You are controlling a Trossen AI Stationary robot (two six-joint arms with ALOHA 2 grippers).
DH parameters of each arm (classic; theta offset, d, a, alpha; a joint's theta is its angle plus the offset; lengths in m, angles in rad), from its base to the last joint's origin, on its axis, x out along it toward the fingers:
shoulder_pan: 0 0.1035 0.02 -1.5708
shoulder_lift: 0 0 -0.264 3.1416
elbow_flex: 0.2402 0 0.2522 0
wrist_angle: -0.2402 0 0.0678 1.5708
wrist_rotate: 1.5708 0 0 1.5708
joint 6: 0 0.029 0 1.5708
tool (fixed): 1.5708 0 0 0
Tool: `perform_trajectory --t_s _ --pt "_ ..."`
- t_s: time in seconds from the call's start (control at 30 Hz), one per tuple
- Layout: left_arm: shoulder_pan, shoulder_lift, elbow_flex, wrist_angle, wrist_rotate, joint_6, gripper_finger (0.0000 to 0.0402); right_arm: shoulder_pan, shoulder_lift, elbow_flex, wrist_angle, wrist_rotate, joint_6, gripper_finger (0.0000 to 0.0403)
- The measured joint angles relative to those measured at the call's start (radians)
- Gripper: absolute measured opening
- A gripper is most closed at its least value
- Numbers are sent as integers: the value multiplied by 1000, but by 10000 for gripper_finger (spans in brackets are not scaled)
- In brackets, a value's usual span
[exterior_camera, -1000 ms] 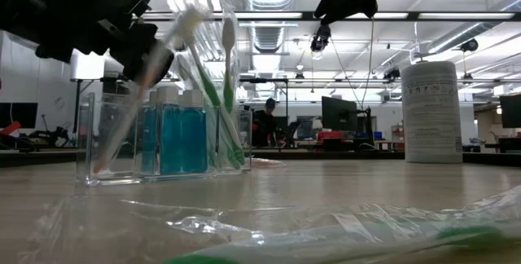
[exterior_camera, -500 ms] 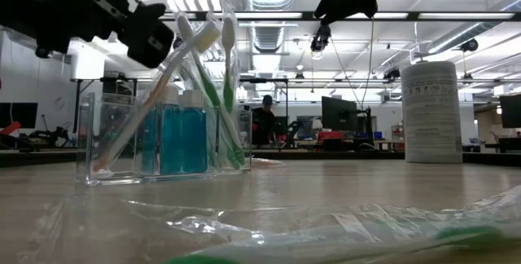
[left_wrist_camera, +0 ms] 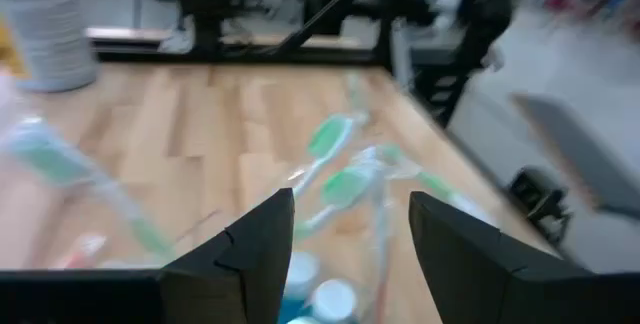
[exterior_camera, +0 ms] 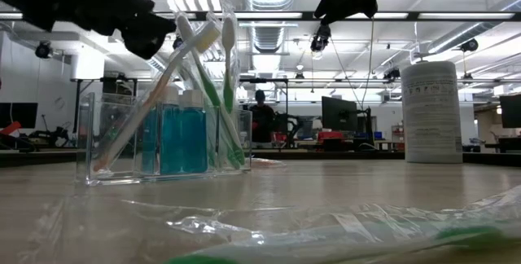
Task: Pick & Place toothbrushing station
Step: Put the orange toothbrush into the transparent organizer
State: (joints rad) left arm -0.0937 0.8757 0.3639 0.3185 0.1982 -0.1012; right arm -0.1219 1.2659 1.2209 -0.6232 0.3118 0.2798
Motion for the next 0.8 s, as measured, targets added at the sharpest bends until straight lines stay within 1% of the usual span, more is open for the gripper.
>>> perform_trajectory --t_s 0.1,0.2,0.3,0.4,0.57,0.63,0.73,0.8 --pt "0 -22 74 -172 -59 46 203 0 0 0 0 0 0 169" --pt "1 -25 151 -294 -89 39 203 0 0 0 0 0 0 169" --pt "2 -22 229 -358 -92 52 204 0 0 0 0 0 0 169" --pt "14 -8 297 -430 -92 122 204 0 0 0 0 0 0 169" --pt "65 33 361 -527 -94 175 204 0 0 0 0 0 0 169" --pt "95 52 371 -535 -67 163 204 0 0 0 0 0 0 169" --pt "147 73 384 -532 44 125 204 0 0 0 0 0 0 169" --pt "184 82 396 -528 117 143 204 0 0 0 0 0 0 169"
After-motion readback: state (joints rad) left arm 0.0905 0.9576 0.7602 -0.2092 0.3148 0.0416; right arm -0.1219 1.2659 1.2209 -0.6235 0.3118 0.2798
